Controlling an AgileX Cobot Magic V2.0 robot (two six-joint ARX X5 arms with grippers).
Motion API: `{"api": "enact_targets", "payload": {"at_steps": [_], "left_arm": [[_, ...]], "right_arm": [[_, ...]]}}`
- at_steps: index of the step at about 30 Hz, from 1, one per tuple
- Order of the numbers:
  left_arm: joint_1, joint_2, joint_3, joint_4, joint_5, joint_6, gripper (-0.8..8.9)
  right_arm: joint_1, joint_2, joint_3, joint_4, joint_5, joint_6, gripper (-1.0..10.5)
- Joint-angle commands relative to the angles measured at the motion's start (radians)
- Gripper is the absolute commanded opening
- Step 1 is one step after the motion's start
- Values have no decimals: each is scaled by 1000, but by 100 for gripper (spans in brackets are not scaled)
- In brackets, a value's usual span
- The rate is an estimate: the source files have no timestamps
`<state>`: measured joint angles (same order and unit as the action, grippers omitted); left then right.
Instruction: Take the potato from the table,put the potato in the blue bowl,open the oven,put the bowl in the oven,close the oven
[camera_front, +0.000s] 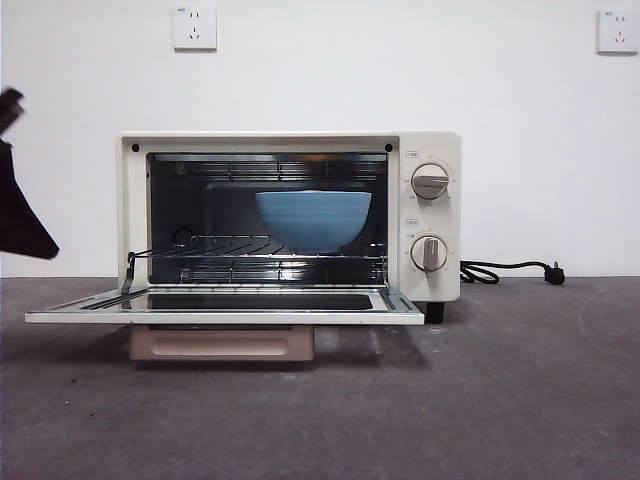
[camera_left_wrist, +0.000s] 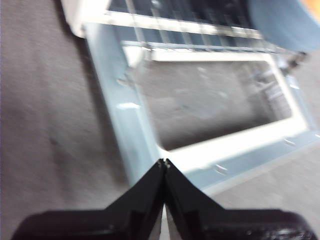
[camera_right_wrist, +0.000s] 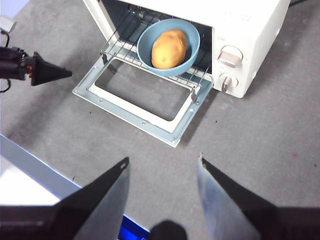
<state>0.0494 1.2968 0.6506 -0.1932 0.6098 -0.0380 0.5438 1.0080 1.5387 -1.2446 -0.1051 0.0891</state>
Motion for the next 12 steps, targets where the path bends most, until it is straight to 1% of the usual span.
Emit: {"api": "enact_targets", "payload": {"at_steps": [1, 4, 12], "left_arm": [[8, 57, -9, 42, -45, -13, -8], [20, 108, -9, 67, -67, -12, -8], [21, 213, -9, 132, -50, -10, -9]], "right_arm": [[3, -12, 0, -16, -1, -3, 220], [3, -19, 0, -35, -1, -3, 220], [3, -29, 0, -45, -1, -1, 220]]}}
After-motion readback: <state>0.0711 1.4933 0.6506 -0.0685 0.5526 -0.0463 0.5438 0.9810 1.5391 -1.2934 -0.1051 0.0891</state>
